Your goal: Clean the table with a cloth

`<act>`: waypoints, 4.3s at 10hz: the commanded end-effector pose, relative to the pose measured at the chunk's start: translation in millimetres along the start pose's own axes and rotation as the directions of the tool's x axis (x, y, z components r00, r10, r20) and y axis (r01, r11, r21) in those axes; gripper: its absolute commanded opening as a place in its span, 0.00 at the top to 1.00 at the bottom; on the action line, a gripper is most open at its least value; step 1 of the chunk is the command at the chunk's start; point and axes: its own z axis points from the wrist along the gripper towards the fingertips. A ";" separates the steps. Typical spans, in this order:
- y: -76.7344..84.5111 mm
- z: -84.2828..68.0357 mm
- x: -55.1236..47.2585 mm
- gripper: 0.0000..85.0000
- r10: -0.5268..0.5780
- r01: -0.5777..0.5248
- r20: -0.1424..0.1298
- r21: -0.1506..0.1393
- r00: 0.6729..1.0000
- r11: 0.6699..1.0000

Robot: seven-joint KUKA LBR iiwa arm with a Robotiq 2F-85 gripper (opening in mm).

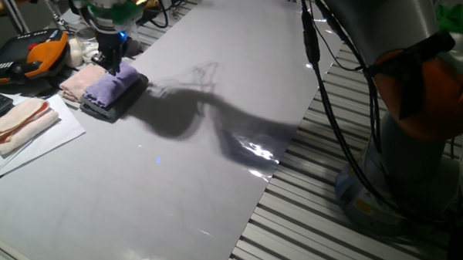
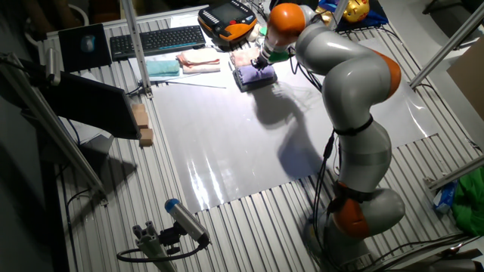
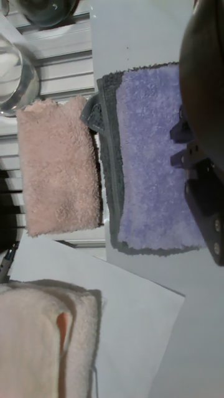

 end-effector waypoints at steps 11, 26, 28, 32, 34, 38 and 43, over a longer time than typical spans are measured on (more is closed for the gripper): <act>0.9 16.5 0.8 0.20 -0.050 0.050 0.056 0.000 0.997 0.999; 4.0 25.7 -5.7 0.00 -0.075 0.074 0.044 0.028 0.996 0.997; 4.1 28.0 -5.4 0.00 -0.077 0.076 0.044 0.028 0.996 0.997; 4.9 35.8 -4.0 0.00 -0.075 0.074 0.040 0.022 0.996 0.997; 5.7 40.3 -3.2 0.00 -0.072 0.071 0.038 0.024 0.997 0.997; 4.7 46.8 -1.6 0.00 -0.068 0.068 0.023 0.026 0.997 0.997; 4.1 50.5 -0.6 0.20 -0.062 0.062 -0.005 0.021 0.998 0.998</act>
